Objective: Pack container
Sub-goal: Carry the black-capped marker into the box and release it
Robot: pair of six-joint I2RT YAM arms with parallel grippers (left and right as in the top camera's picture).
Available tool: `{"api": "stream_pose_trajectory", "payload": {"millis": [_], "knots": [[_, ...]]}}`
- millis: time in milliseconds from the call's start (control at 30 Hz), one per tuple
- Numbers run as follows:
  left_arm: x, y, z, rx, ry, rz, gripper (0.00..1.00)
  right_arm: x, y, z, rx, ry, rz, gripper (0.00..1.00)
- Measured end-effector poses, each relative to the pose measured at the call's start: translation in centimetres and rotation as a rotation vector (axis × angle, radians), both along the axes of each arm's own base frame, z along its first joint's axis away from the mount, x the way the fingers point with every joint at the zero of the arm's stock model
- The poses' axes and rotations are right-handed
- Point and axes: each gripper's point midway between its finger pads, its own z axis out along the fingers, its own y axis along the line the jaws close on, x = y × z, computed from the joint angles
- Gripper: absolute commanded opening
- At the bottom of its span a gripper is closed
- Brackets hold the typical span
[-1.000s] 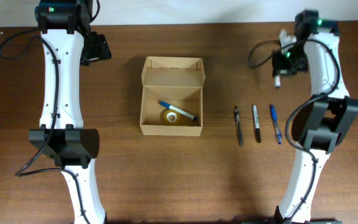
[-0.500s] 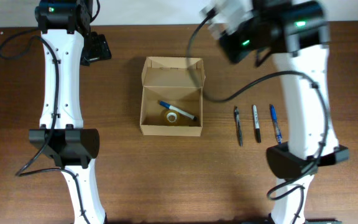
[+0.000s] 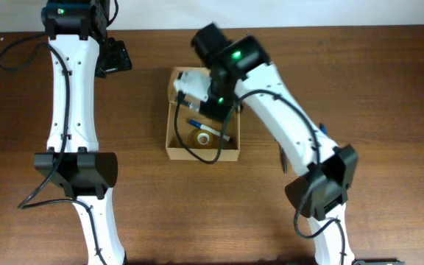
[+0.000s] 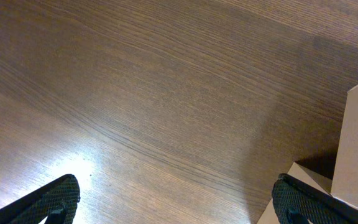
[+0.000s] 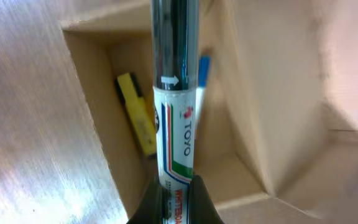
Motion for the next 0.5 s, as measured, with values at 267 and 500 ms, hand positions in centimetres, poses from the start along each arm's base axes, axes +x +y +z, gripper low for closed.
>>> {"api": "stream_pose_trajectory", "payload": {"millis": [267, 500], "knots": [[0.0, 0.0, 0.0, 0.000, 0.000, 0.000, 1.00, -0.7, -0.6, -6.8, -0.074, 0.073, 0.011, 0.04], [0.0, 0.0, 0.0, 0.000, 0.000, 0.000, 1.00, 0.4, 0.1, -9.0, -0.052, 0.029, 0.017, 0.04]]}}
